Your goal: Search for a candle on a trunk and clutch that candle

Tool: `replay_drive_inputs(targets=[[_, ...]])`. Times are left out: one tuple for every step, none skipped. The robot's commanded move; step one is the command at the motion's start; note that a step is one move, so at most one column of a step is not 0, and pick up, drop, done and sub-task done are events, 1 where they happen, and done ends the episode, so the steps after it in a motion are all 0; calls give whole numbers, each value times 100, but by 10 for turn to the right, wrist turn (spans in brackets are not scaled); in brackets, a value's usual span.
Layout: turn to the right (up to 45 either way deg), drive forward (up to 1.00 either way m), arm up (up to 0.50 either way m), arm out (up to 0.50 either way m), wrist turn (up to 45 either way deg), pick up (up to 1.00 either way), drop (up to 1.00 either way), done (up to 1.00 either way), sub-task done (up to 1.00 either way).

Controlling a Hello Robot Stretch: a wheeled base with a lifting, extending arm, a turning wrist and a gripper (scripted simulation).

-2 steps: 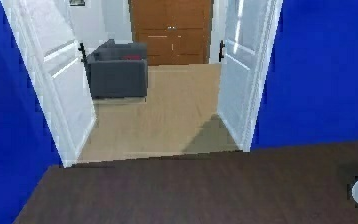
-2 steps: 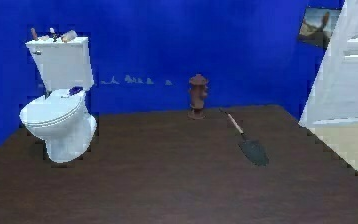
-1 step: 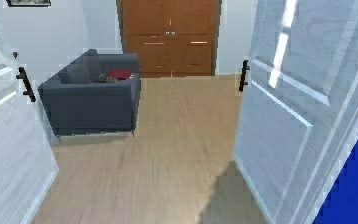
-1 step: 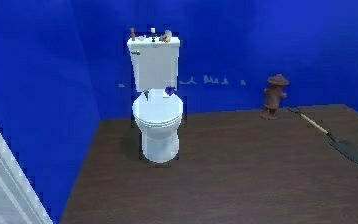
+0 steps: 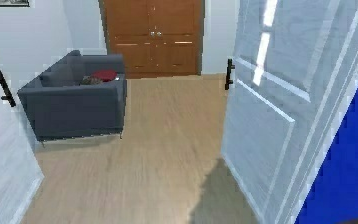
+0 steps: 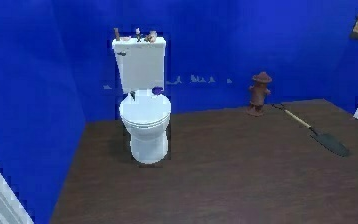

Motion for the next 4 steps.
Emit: replay_drive_inputs(targets=[[0, 100, 0, 0, 0, 0, 0, 0, 0], [0, 70, 0, 0, 0, 0, 0, 0, 0], [30, 0, 0, 0, 0, 0, 0, 0, 0], [0, 30, 0, 0, 0, 0, 0, 0, 0]])
